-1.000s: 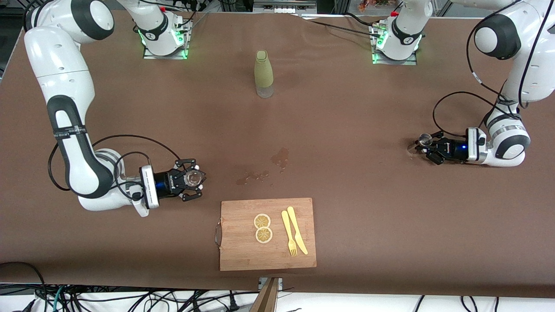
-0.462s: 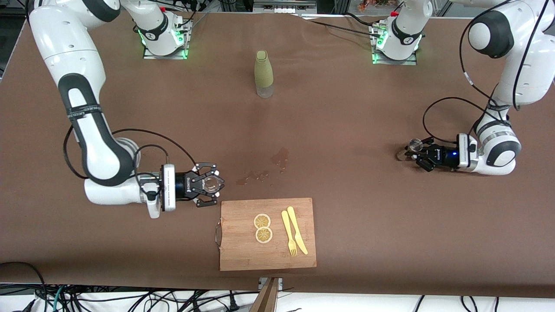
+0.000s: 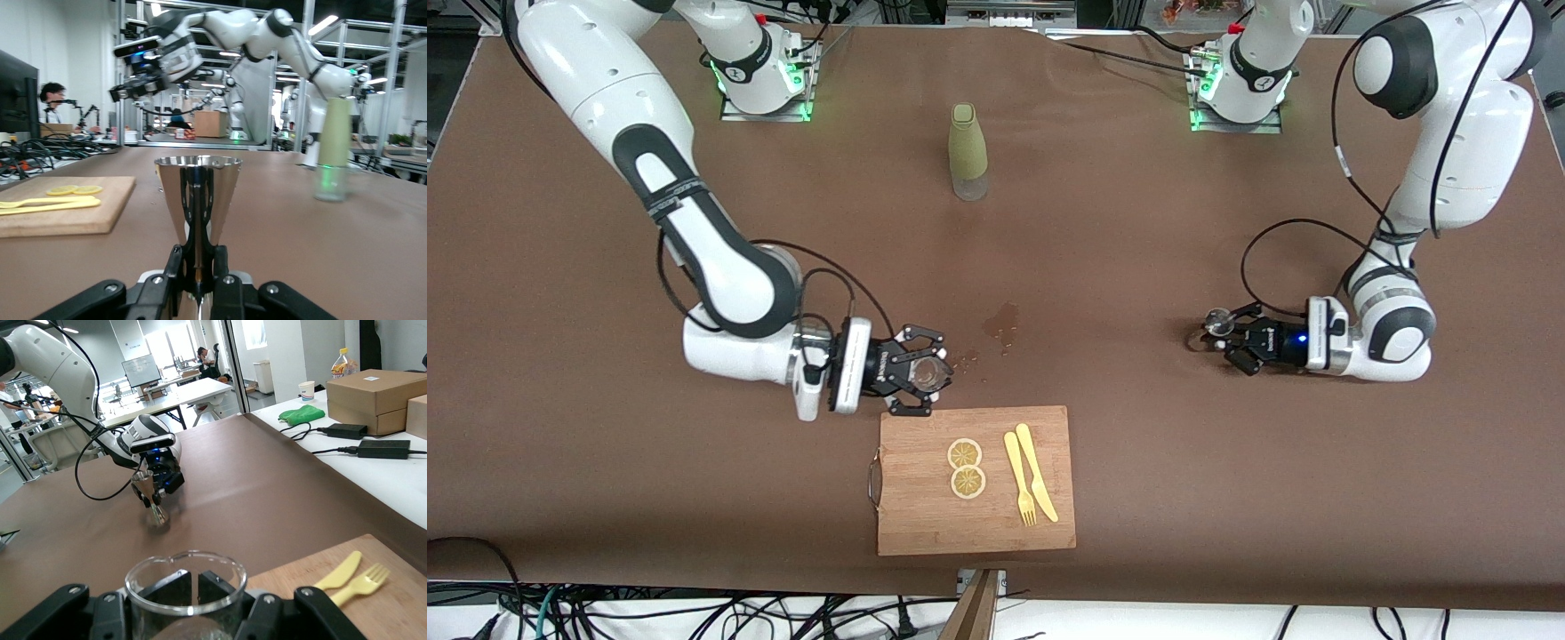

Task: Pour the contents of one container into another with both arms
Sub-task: 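Lift the jigger and cup, bringing both grippers together mid-table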

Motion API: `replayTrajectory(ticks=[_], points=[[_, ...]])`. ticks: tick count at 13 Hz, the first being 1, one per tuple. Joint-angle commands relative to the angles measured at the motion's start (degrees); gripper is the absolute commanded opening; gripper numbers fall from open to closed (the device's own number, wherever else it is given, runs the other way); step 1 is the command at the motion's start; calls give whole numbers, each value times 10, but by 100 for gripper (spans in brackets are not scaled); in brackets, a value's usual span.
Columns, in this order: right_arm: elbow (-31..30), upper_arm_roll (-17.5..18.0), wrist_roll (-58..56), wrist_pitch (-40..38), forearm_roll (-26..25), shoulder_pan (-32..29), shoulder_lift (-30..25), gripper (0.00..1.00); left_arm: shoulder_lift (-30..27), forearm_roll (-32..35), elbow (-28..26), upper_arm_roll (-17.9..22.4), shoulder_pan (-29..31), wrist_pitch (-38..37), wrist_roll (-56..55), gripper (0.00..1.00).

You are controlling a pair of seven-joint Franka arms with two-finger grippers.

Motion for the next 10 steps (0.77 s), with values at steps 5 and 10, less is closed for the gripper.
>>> replayTrajectory(ticks=[5, 10], points=[[-16, 5, 70, 200, 2, 108, -20, 0, -7, -124, -13, -53, -74, 111, -14, 0], [-16, -2, 65, 293, -12, 170, -20, 0, 3, -191, -11, -54, -135, 146, -15, 0]])
